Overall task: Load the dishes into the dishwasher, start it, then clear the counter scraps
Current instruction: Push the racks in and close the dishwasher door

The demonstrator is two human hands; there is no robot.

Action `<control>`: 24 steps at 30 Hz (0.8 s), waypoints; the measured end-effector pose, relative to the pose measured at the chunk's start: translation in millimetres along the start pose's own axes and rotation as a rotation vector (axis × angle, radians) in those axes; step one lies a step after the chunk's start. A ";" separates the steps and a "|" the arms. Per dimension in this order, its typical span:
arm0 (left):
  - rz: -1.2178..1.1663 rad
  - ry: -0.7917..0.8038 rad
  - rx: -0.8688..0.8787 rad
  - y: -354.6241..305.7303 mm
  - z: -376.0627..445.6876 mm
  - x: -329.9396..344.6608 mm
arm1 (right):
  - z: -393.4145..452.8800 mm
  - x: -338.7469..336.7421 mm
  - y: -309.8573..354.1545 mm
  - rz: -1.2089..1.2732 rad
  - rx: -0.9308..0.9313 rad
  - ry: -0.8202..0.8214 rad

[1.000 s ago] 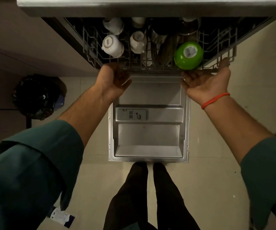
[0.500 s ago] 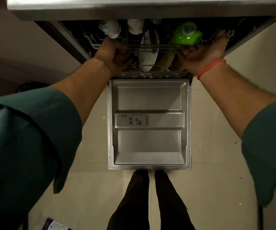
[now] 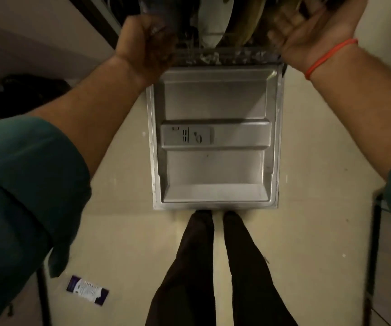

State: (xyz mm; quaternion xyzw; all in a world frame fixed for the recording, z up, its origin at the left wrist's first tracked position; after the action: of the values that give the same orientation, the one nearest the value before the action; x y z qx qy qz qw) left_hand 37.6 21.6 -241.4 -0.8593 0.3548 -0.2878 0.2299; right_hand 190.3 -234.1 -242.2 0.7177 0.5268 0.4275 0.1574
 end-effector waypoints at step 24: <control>-0.175 -0.384 -0.628 378.4 -181.4 -78.8 | -261.0 -215.8 -223.5 0.019 0.572 -0.386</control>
State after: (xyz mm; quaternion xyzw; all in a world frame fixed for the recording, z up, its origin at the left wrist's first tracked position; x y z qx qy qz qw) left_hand -308.3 -197.7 -362.2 -0.9532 0.3016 -0.0175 -0.0077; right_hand -169.2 -396.5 -337.2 0.8052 0.5791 0.1202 0.0424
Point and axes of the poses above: each hand's wrist, its own z-axis towards the middle knuckle, its own x-axis out of the palm, y = z × x, the point moved 2 cm from there along z, towards the middle knuckle, and after that the axes turned 4 degrees about -x, right-handed, at the moved point
